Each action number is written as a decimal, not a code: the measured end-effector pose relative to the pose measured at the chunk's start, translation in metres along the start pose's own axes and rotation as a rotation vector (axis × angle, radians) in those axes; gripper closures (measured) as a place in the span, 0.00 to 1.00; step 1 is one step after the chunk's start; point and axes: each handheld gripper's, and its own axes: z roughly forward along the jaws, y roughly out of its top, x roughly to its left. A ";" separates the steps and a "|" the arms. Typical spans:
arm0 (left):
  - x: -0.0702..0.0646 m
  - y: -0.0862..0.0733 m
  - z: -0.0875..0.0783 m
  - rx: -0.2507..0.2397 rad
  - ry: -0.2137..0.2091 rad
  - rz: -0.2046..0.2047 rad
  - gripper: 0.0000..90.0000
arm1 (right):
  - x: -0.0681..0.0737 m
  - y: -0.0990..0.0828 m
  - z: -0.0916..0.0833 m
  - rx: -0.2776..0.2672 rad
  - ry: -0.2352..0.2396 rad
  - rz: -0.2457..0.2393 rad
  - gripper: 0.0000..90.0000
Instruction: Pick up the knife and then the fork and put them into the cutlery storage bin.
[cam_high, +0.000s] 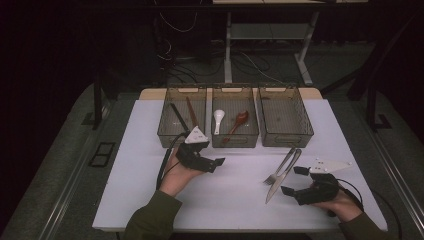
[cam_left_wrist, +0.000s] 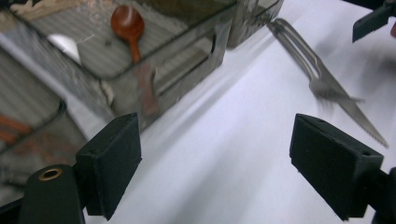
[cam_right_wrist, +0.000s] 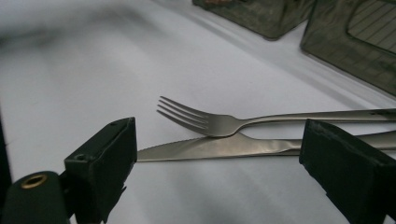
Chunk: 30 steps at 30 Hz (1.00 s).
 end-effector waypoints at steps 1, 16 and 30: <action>-0.001 -0.005 -0.002 -0.010 0.000 -0.010 0.17 | -0.001 0.001 0.000 0.007 0.018 0.004 0.12; -0.002 -0.055 -0.033 -0.027 -0.001 -0.015 0.07 | 0.000 0.001 0.000 0.057 0.092 -0.008 0.34; -0.011 -0.078 -0.044 -0.016 -0.013 -0.011 0.00 | -0.001 -0.001 0.006 0.127 0.129 -0.013 0.99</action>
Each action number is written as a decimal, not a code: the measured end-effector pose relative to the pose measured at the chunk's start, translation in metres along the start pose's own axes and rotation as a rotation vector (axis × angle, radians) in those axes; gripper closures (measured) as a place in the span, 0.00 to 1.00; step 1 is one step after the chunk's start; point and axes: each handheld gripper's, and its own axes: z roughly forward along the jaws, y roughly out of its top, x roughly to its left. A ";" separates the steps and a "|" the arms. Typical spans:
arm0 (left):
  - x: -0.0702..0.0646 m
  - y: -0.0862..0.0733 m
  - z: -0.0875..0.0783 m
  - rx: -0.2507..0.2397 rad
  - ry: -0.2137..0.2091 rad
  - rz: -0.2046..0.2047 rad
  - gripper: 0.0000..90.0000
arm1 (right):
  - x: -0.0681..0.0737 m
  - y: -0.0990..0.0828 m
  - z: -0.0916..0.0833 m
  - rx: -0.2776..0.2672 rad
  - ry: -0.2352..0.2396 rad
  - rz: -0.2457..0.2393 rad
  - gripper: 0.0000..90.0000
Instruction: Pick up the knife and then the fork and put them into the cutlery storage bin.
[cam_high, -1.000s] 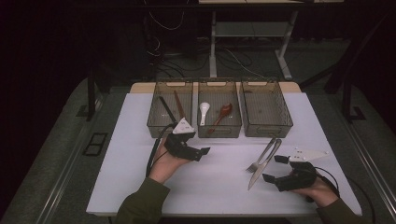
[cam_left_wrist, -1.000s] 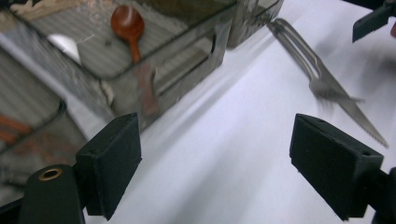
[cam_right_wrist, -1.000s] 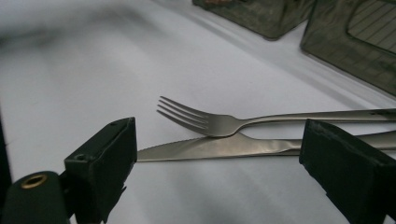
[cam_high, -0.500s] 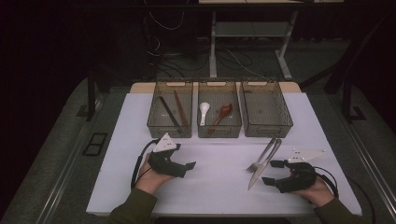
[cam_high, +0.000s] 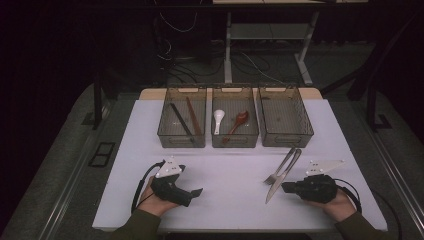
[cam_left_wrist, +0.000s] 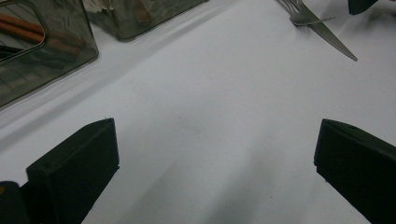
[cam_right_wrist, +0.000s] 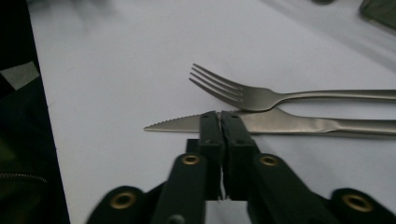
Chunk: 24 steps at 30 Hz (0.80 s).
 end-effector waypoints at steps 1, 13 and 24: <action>0.000 0.000 0.001 0.003 0.000 0.003 0.00 | 0.000 0.001 0.002 0.012 0.007 0.001 1.00; 0.000 -0.002 0.000 0.017 -0.007 0.008 0.00 | 0.002 0.016 0.031 0.104 0.040 -0.029 1.00; 0.001 -0.003 -0.002 0.021 -0.005 0.009 0.00 | -0.002 0.031 0.046 0.102 0.039 -0.038 1.00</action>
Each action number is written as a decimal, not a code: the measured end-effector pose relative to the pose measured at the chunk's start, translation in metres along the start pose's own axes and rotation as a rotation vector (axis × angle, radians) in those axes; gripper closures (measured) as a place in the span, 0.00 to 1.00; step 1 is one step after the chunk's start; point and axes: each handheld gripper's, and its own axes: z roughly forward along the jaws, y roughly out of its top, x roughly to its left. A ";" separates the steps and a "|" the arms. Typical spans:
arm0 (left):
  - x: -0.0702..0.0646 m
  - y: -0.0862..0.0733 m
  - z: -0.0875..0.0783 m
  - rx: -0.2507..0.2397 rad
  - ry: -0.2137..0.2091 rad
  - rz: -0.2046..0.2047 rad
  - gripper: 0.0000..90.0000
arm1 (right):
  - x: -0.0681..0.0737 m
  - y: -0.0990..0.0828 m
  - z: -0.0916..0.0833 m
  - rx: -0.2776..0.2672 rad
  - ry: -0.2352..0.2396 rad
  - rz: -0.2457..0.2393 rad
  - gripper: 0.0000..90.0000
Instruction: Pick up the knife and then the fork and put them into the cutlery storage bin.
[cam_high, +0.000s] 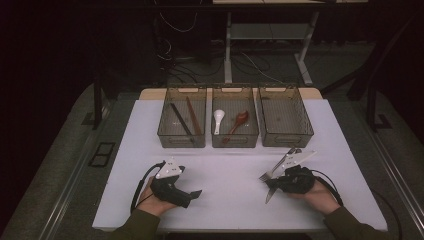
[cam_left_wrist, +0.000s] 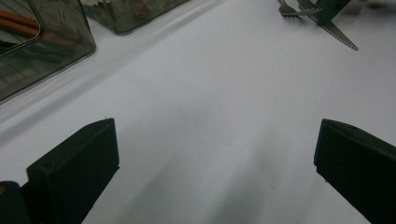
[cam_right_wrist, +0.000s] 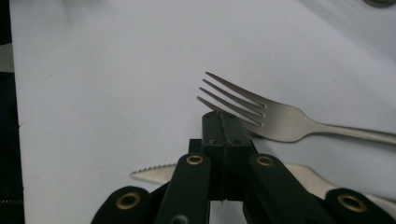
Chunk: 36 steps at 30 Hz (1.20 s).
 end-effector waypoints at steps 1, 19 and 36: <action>0.000 0.000 0.000 0.000 0.000 -0.001 0.00 | 0.000 0.002 0.001 -0.001 0.001 0.001 1.00; 0.000 0.000 0.000 0.007 -0.006 0.005 0.00 | -0.009 0.019 0.015 -0.025 -0.018 0.003 1.00; 0.004 -0.002 -0.002 0.001 0.002 -0.005 0.00 | -0.024 0.048 0.039 -0.049 -0.051 0.017 1.00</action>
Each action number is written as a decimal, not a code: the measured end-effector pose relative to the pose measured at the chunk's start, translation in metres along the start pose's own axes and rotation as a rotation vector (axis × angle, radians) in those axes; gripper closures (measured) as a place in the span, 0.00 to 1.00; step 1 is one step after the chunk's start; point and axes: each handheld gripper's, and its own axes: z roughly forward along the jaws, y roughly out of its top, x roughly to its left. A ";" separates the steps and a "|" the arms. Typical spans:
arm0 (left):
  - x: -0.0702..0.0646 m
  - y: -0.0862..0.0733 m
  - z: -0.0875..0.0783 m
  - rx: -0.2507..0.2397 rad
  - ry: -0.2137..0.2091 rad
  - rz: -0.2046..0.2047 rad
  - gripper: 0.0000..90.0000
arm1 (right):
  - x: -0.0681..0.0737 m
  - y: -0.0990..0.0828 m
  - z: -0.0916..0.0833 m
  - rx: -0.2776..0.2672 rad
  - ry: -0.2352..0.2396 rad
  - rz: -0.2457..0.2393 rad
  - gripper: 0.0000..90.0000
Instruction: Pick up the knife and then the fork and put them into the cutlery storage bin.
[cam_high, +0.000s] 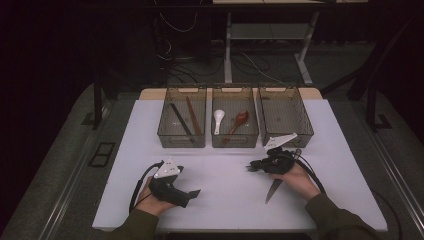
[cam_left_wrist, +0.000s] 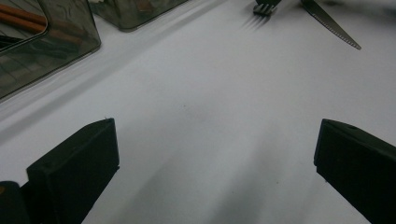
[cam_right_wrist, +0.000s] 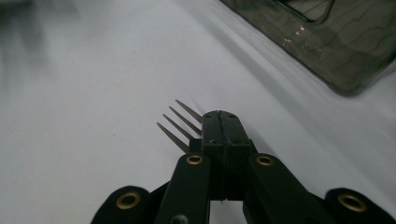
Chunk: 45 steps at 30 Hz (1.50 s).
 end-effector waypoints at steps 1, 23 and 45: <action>0.000 0.000 0.000 0.001 0.000 0.001 0.00 | -0.001 0.001 0.001 0.001 -0.003 -0.002 1.00; 0.001 -0.001 -0.001 -0.004 -0.005 0.006 0.00 | -0.027 0.000 -0.031 0.007 -0.091 0.012 1.00; 0.000 -0.001 0.000 -0.008 -0.020 0.000 0.00 | -0.071 -0.038 -0.071 0.094 -0.256 0.085 1.00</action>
